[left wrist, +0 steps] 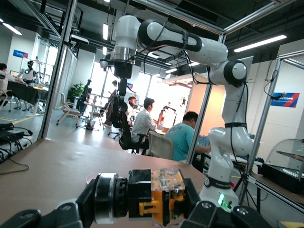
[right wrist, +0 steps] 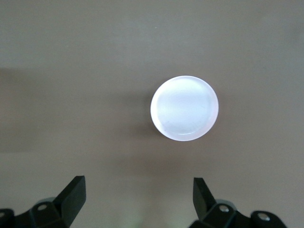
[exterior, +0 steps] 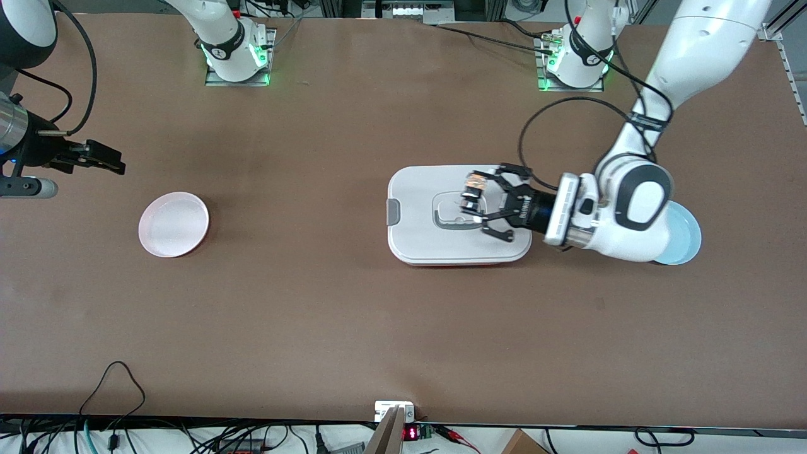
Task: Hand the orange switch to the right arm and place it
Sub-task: 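Lift the orange switch with the left gripper while the right gripper reaches over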
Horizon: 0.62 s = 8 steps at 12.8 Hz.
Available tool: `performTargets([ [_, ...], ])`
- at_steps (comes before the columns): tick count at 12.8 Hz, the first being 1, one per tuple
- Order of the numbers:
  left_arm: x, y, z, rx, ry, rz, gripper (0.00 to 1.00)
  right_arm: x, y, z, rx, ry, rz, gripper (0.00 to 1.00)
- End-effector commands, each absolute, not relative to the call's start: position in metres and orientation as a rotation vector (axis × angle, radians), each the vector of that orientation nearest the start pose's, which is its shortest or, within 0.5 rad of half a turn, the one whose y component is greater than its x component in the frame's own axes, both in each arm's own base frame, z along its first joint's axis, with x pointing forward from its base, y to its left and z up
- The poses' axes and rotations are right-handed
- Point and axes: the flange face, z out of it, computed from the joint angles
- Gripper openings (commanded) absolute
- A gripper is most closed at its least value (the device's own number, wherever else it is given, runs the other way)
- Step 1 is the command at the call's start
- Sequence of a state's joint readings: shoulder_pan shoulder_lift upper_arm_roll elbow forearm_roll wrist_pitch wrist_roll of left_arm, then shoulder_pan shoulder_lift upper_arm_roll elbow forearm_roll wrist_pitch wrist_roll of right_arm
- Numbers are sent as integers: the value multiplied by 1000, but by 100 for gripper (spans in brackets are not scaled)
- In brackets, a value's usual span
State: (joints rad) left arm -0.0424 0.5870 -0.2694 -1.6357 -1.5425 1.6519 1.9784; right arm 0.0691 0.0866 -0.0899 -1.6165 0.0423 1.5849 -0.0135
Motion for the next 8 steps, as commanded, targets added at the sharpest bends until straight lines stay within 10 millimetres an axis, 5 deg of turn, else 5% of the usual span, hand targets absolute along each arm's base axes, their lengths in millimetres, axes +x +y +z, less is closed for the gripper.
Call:
performTargets([
  [1,633,-343,354,1091,-997,962,0,578,8,559,-2991,1,172,100],
  [5,590,-464,381,1135,-843,1028,0,578,38,552,-2672,-15,230,100],
  [8,574,-507,402,1246,-844,1076,0,582,56,543,-2364,49,248,100],
])
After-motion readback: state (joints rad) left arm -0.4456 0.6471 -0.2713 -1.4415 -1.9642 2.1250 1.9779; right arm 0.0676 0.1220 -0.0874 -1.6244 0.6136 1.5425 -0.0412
